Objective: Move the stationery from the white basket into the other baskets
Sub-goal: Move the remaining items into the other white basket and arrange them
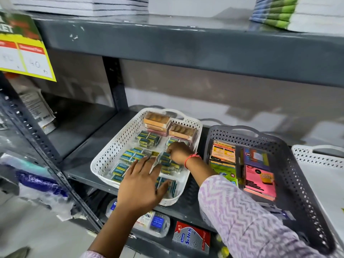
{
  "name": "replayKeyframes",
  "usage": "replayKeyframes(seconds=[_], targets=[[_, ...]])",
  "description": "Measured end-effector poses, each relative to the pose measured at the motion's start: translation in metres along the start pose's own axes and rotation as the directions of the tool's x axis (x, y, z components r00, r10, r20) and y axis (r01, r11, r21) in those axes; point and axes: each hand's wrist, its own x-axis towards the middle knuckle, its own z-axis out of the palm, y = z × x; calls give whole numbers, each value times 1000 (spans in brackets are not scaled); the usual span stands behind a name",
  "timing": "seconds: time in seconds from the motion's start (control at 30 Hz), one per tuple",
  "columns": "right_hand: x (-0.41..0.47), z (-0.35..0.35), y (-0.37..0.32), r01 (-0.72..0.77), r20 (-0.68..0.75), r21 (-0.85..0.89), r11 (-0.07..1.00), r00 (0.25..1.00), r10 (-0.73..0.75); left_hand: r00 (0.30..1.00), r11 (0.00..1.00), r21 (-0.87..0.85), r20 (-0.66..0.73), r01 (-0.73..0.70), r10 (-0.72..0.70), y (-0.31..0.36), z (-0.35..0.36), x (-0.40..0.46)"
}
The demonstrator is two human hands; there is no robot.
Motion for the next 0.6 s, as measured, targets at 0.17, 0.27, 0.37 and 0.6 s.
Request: replayKeyframes(seconds=[0.17, 0.27, 0.37, 0.6], targets=[[-14, -2, -1, 59, -74, -83, 995, 995, -65, 999, 1000, 12, -25, -26, 26, 0, 1, -2], [-26, -16, 2, 77, -257, 27, 997, 964, -68, 999, 999, 10, -23, -34, 34, 1, 0, -1], [-46, -40, 22, 49, -516, 130, 990, 856, 25, 999, 999, 4, -16, -46, 46, 1, 1, -2], [-114, -104, 136, -248, -848, 358, 900, 317, 425, 997, 997, 13, -12, -74, 74, -1, 4, 0]])
